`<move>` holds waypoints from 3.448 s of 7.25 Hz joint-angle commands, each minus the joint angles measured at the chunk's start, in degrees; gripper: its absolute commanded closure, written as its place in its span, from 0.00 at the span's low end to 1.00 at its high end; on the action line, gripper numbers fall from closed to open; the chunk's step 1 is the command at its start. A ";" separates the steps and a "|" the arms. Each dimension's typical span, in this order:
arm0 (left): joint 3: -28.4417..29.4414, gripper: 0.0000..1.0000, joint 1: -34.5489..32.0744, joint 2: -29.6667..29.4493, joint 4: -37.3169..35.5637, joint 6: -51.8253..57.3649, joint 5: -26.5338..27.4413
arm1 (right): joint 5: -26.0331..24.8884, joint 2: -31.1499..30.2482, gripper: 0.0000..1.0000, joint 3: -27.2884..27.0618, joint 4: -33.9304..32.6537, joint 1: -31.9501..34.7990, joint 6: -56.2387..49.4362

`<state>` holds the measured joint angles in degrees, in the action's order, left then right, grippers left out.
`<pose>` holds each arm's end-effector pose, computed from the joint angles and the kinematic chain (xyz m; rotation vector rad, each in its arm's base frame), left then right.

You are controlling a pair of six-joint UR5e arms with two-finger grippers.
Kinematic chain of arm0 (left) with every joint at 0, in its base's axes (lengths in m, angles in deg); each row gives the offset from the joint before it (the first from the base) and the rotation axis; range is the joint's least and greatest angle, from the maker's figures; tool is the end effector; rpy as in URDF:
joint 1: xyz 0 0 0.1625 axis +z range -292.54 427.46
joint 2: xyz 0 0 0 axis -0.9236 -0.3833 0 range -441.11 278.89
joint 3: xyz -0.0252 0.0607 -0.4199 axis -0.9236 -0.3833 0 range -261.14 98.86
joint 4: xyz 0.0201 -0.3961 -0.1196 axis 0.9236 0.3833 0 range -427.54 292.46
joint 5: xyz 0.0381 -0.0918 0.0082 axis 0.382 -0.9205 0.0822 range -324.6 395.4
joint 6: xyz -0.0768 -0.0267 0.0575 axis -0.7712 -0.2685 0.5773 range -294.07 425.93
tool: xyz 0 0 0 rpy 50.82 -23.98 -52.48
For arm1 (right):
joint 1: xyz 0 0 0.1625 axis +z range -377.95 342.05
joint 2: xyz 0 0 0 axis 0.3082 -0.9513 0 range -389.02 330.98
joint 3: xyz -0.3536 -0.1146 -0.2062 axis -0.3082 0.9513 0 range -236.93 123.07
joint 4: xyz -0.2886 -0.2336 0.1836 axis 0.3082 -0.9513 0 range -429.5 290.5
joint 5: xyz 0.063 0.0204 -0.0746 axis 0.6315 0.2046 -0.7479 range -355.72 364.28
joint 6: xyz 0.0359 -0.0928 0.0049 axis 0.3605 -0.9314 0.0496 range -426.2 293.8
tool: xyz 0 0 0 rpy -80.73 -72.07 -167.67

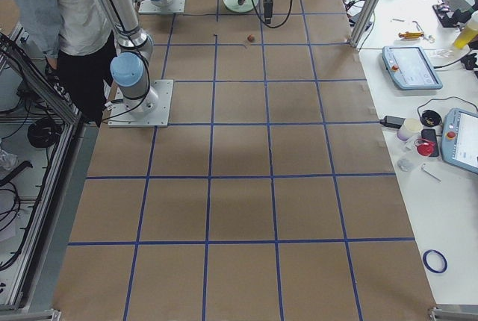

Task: Collect all strawberries into plate
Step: 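Reach the left gripper to the last strawberry and grasp it, then carry the strawberry onto the plate and release it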

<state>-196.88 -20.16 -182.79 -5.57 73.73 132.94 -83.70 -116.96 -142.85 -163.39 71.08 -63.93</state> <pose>-0.1002 -0.4844 0.2267 0.1588 3.0096 0.2640 0.1281 -0.5189 0.5124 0.0848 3.1001 -0.1594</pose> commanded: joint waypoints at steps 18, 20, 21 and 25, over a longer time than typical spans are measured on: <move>11.24 1.00 -16.41 -9.27 -3.57 -26.41 -2.63 | -0.08 -0.39 0.00 -0.65 -2.79 0.18 0.10; 6.78 1.00 -6.99 -3.98 2.18 -11.30 -1.14 | -0.17 -0.21 0.00 -0.65 -2.79 0.18 0.10; 2.14 1.00 -3.47 -1.96 1.59 -6.53 -0.08 | -0.08 -0.30 0.00 -0.65 -2.79 0.18 0.10; 0.93 0.00 -3.16 0.95 1.15 -9.71 -0.33 | -0.61 -0.47 0.00 -0.56 -2.79 0.18 0.01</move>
<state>-196.84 -22.89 -182.97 -4.16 66.20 132.88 -83.97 -117.32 -143.46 -166.18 71.26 -63.84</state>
